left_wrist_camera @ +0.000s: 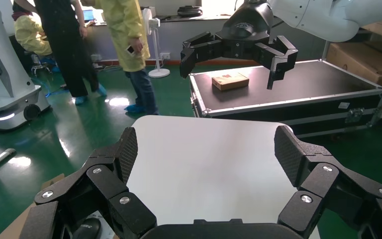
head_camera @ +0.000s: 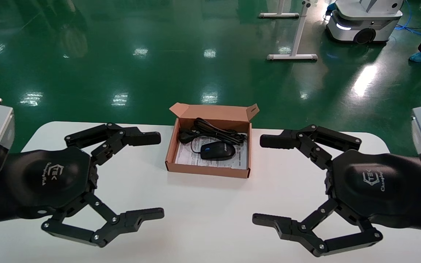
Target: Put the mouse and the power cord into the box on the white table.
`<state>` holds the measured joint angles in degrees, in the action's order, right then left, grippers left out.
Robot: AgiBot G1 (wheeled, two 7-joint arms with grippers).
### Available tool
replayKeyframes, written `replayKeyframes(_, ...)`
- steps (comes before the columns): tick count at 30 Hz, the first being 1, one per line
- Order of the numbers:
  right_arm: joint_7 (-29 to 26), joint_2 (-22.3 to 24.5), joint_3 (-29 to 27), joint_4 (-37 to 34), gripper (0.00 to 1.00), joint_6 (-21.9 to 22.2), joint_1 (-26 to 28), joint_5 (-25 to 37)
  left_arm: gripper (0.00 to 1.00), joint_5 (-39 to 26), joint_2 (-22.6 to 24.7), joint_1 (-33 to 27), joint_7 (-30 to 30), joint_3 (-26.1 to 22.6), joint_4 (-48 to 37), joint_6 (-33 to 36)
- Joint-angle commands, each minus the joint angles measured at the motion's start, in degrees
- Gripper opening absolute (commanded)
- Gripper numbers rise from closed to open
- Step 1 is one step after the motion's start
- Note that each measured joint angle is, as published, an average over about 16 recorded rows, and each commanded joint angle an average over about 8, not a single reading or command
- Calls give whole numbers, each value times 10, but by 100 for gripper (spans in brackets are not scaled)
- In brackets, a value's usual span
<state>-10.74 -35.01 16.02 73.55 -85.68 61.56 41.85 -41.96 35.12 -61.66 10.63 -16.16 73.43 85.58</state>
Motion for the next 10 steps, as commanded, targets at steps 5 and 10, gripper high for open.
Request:
replayKeyframes(5,0,0,0,0,100,0,0,0,100,0,0,0,0,0,0,0)
replayKeyframes(10,0,0,0,0,100,0,0,0,100,0,0,0,0,0,0,0)
